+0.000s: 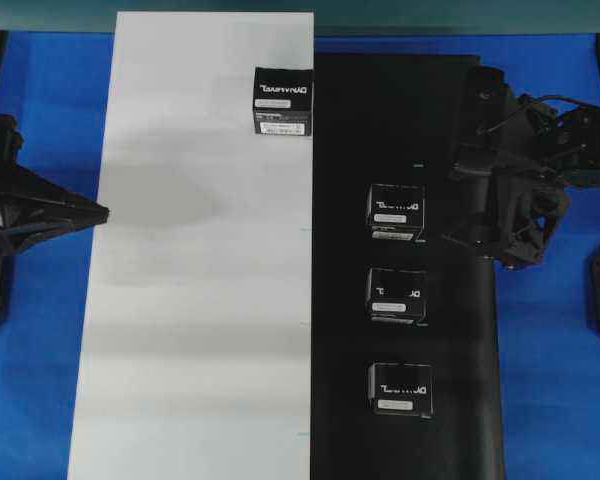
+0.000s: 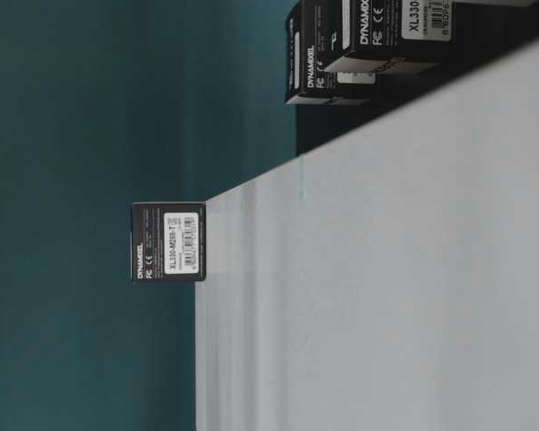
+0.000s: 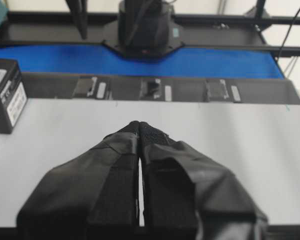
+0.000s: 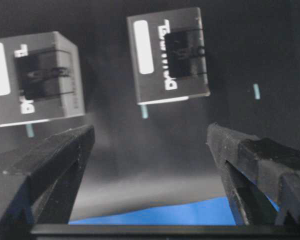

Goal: Place the box from the black base onto the white base.
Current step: 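Move the right gripper over the top black box and close on it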

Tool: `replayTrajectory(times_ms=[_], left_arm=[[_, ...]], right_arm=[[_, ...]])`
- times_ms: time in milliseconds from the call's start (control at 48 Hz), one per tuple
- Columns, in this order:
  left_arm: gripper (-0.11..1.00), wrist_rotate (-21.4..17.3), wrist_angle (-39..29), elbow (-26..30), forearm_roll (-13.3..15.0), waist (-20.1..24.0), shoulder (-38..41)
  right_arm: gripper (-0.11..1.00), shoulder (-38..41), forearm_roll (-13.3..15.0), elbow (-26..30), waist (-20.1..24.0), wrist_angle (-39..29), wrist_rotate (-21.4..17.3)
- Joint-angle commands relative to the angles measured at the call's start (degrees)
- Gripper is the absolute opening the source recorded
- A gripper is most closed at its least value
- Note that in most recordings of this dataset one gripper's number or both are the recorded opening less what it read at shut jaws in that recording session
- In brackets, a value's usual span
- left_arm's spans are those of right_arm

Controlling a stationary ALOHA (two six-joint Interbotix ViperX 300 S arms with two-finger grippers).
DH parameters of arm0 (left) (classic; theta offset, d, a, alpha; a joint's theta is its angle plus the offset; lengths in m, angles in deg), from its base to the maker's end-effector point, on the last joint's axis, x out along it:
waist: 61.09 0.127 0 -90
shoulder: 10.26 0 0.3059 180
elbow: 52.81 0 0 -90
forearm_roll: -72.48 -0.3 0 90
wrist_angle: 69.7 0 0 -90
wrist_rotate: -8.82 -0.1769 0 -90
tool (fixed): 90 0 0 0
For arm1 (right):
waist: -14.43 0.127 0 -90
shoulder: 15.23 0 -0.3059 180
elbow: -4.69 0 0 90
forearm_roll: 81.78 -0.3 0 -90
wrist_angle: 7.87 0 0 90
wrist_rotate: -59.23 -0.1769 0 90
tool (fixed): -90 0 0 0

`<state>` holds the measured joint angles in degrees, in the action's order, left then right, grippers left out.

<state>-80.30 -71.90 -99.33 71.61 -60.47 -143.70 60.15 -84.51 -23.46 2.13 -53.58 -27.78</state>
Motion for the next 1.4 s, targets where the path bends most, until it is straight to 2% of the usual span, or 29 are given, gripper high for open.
replayTrajectory(times_ms=[0,271,521,813,1126,1376], left_arm=[[-0.01,0.09,0.18,1.67,-0.18,0.09,0.18],[-0.01,0.35,0.18,1.67,-0.18,0.00,0.44],[-0.01,4.83,0.18,1.67,-0.18,-0.09,0.97],[-0.01,4.83,0.18,1.67,-0.18,-0.09,0.97],[-0.01,4.92,0.18,1.67,-0.18,-0.09,1.05],[-0.01,5.01,0.18,1.67,-0.18,-0.09,1.05]], right_arm=[[1.00,1.76,0.70,-0.26,-0.53,1.05,0.18],[1.00,6.33,1.49,-2.55,-0.70,6.33,1.32],[1.00,7.82,1.32,-4.57,-1.58,12.04,1.58],[1.00,10.72,1.05,-5.27,-1.41,14.77,1.85],[1.00,14.94,0.97,-3.87,-1.14,19.42,4.83],[1.00,18.46,0.97,-2.64,0.53,22.94,4.66]])
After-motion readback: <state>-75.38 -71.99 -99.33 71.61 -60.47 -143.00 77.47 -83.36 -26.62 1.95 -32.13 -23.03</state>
